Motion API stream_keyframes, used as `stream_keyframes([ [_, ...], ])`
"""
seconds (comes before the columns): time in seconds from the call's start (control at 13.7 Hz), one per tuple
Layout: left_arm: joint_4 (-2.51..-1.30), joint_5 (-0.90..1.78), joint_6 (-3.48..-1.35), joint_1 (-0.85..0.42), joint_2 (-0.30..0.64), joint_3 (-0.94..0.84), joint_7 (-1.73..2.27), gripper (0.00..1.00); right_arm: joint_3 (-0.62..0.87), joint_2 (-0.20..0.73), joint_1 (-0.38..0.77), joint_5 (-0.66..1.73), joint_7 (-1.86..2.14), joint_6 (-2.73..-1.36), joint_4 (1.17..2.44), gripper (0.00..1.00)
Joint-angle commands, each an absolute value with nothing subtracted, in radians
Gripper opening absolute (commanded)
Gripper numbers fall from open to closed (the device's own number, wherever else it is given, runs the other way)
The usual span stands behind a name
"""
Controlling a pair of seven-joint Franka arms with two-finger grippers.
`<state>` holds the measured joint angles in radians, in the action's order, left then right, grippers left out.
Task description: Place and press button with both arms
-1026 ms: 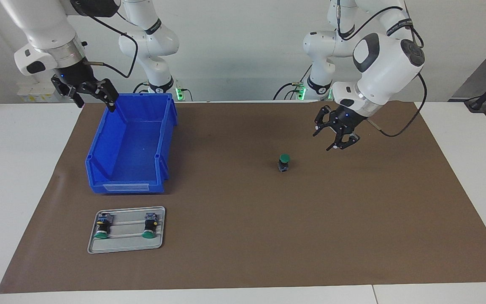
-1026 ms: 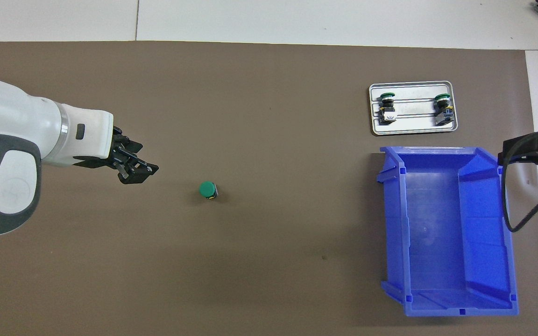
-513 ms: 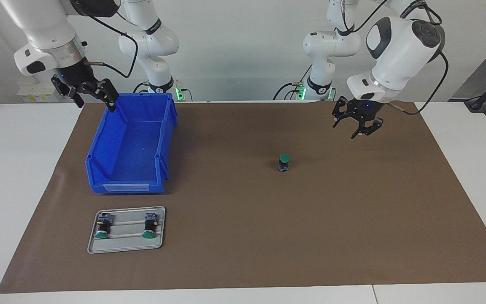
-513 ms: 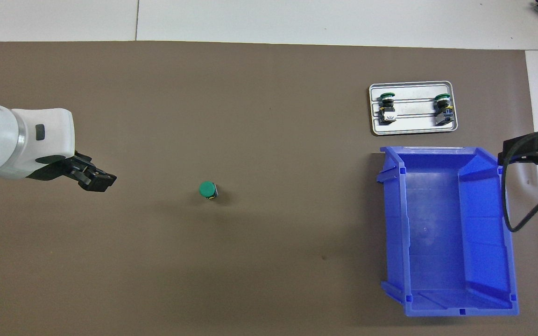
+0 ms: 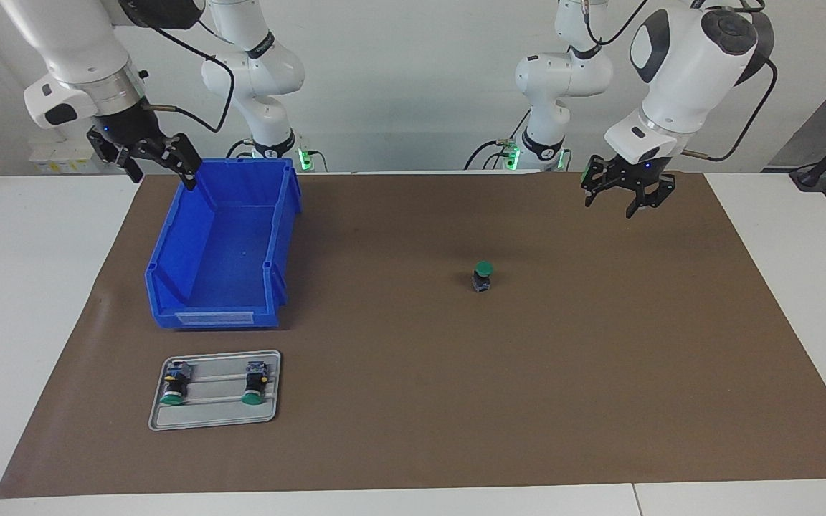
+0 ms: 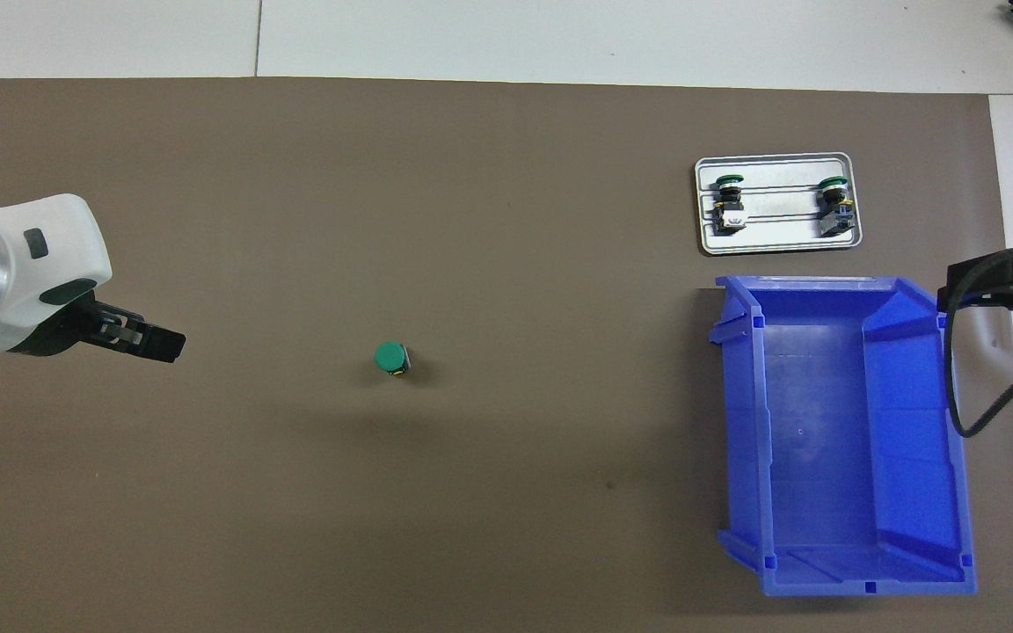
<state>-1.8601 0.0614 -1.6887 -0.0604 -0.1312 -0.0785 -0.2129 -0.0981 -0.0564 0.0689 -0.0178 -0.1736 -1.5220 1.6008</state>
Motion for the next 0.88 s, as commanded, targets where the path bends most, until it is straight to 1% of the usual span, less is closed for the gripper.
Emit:
stream_keyframes([
  [0.0, -1.870, 0.043, -1.646, -0.032, -0.170, -0.087, -0.094, 0.91, -0.091, -0.080, 0.064, -0.018, -0.181, -1.520, 1.624, 1.00],
  [0.07, -1.870, 0.043, -1.646, -0.032, -0.172, -0.087, -0.048, 1.00, -0.091, -0.078, 0.064, -0.018, -0.181, -1.520, 1.626, 1.00],
  [0.29, -1.864, 0.043, -1.579, -0.018, -0.184, -0.083, -0.040, 1.00, -0.091, -0.080, 0.064, -0.018, -0.183, -1.520, 1.625, 1.00],
  [0.81, -1.865, 0.043, -1.586, -0.017, -0.186, -0.083, -0.041, 1.00, -0.091, -0.080, 0.064, -0.018, -0.183, -1.520, 1.624, 1.00],
])
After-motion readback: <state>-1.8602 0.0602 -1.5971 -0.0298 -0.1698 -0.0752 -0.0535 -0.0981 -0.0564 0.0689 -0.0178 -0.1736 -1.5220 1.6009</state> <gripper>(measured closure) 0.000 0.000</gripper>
